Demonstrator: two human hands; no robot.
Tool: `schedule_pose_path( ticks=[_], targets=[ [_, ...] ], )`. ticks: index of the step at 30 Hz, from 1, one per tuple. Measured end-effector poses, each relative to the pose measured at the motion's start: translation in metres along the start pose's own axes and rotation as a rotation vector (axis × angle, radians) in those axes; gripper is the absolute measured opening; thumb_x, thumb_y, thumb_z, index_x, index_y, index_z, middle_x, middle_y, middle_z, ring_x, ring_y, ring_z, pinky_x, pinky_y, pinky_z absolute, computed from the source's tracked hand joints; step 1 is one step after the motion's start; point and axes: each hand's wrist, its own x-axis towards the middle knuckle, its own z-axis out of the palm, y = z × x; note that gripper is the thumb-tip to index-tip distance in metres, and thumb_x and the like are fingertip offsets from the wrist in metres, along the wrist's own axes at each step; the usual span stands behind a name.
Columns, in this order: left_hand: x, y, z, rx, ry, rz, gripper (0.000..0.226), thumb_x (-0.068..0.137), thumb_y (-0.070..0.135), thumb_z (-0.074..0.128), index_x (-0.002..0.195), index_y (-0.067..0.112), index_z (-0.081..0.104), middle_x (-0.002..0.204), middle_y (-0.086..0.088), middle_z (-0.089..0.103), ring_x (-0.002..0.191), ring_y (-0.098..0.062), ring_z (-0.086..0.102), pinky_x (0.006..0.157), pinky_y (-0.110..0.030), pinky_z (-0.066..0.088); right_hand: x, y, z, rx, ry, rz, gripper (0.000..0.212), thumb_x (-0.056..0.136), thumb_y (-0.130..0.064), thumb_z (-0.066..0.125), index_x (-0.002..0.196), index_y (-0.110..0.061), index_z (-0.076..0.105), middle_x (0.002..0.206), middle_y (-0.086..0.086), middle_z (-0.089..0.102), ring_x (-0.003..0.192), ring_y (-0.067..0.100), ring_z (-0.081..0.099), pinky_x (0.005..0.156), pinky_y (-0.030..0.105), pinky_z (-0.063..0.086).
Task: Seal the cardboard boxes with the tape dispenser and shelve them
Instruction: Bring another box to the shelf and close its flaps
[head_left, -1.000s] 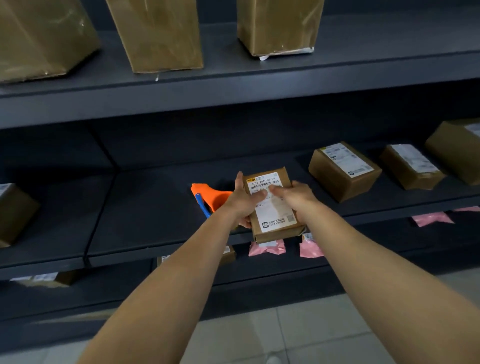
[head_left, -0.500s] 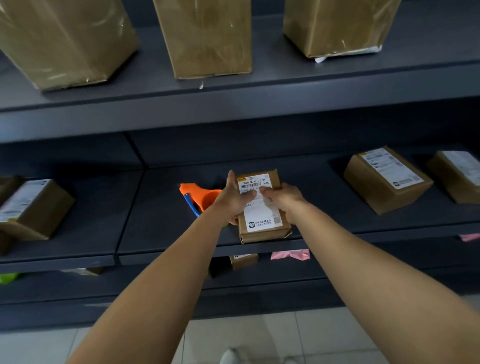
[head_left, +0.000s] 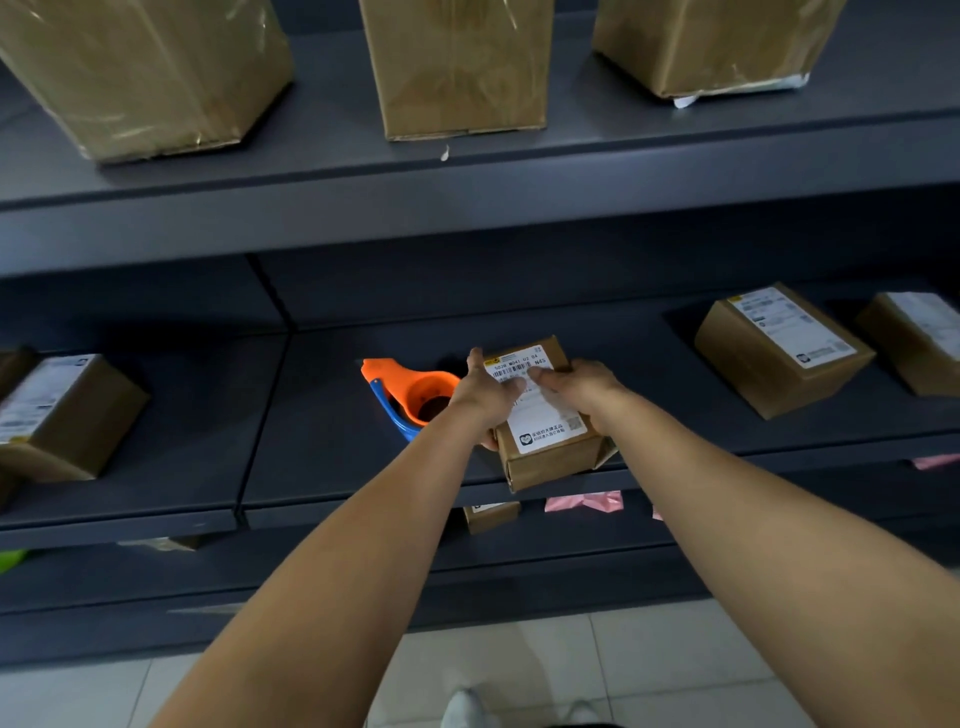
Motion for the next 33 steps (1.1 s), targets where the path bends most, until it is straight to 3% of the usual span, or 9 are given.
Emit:
schedule_pose_path(
  ticks=[5,8,12,16,18,20,24,28,33],
  targets=[
    [0.002,-0.007,0.006,-0.234,0.043,-0.022,0.071,0.097,0.029,0.052,0.145,0.029,0.0,0.097,-0.008,0.064,0.087,-0.03,0.068,0.069,-0.053,0.059,0.011,0.002,-0.002,-0.269,0.132,-0.101,0.072,0.064,-0.081,0.052,0.115,-0.03,0.062,0.128,0.006,0.058,0.12,0.032,0.05,0.098,0.046,0.045],
    [0.002,-0.009,0.013,-0.377,0.078,-0.027,0.07,0.097,0.026,0.052,0.144,0.03,0.0,0.092,-0.005,0.062,0.086,-0.029,0.065,0.066,-0.049,0.059,0.0,-0.006,-0.009,-0.389,0.171,-0.175,0.059,0.077,-0.07,0.056,0.12,-0.029,0.06,0.128,0.004,0.056,0.125,0.033,0.043,0.101,0.046,0.04],
    [0.001,-0.013,0.016,-0.451,0.09,-0.033,0.066,0.095,0.027,0.057,0.139,0.027,0.008,0.105,-0.005,0.062,0.095,-0.027,0.065,0.074,-0.047,0.059,0.001,-0.013,-0.014,-0.462,0.183,-0.275,0.049,0.08,-0.059,0.063,0.116,-0.026,0.062,0.119,0.0,0.063,0.111,0.025,0.058,0.095,0.042,0.046],
    [-0.003,-0.003,0.003,-0.169,0.139,-0.035,0.064,0.087,0.037,0.067,0.126,0.018,0.02,0.122,-0.014,0.059,0.075,-0.026,0.069,0.073,-0.037,0.06,0.0,-0.017,-0.015,-0.456,0.165,-0.302,0.045,0.08,-0.053,0.067,0.113,-0.024,0.064,0.114,0.001,0.066,0.1,0.023,0.063,0.087,0.038,0.052],
    [-0.005,0.008,-0.003,0.293,0.22,0.003,0.073,0.084,0.047,0.066,0.134,0.011,0.027,0.131,-0.015,0.044,0.088,-0.027,0.066,0.068,-0.029,0.055,0.0,-0.019,-0.015,-0.469,0.169,-0.307,0.049,0.08,-0.052,0.068,0.119,-0.023,0.063,0.118,0.002,0.064,0.103,0.024,0.063,0.087,0.036,0.052],
    [-0.004,0.016,-0.006,0.701,0.337,0.113,0.082,0.08,0.055,0.066,0.139,0.009,0.032,0.137,-0.016,0.029,0.114,-0.03,0.05,0.085,-0.033,0.048,0.001,-0.019,-0.015,-0.45,0.166,-0.309,0.049,0.079,-0.051,0.07,0.119,-0.024,0.063,0.118,0.003,0.064,0.103,0.024,0.063,0.086,0.035,0.051],
    [0.016,0.024,-0.015,0.617,0.122,0.428,0.097,0.074,0.03,0.079,0.151,0.021,0.02,0.152,-0.011,0.017,0.136,-0.033,0.028,0.109,-0.041,0.034,-0.002,-0.019,-0.014,-0.473,0.155,-0.355,0.043,0.079,-0.045,0.073,0.118,-0.028,0.065,0.115,0.002,0.066,0.106,0.025,0.061,0.094,0.041,0.047],
    [0.025,0.019,-0.019,0.437,0.066,0.462,0.08,0.069,0.022,0.083,0.139,0.023,0.045,0.13,-0.007,0.05,0.112,-0.024,0.057,0.086,-0.029,0.048,-0.001,-0.021,-0.015,-0.455,0.139,-0.362,0.039,0.073,-0.04,0.079,0.108,-0.029,0.068,0.105,0.003,0.069,0.096,0.026,0.065,0.086,0.039,0.051],
    [0.02,0.017,-0.022,0.37,0.138,0.49,0.065,0.068,0.016,0.084,0.123,0.023,0.05,0.114,-0.002,0.037,0.086,-0.019,0.054,0.063,-0.021,0.044,0.001,-0.018,-0.025,-0.433,0.171,-0.272,0.054,0.066,-0.062,0.072,0.103,-0.023,0.067,0.092,0.002,0.071,0.076,0.019,0.069,0.072,0.033,0.057]
  ],
)
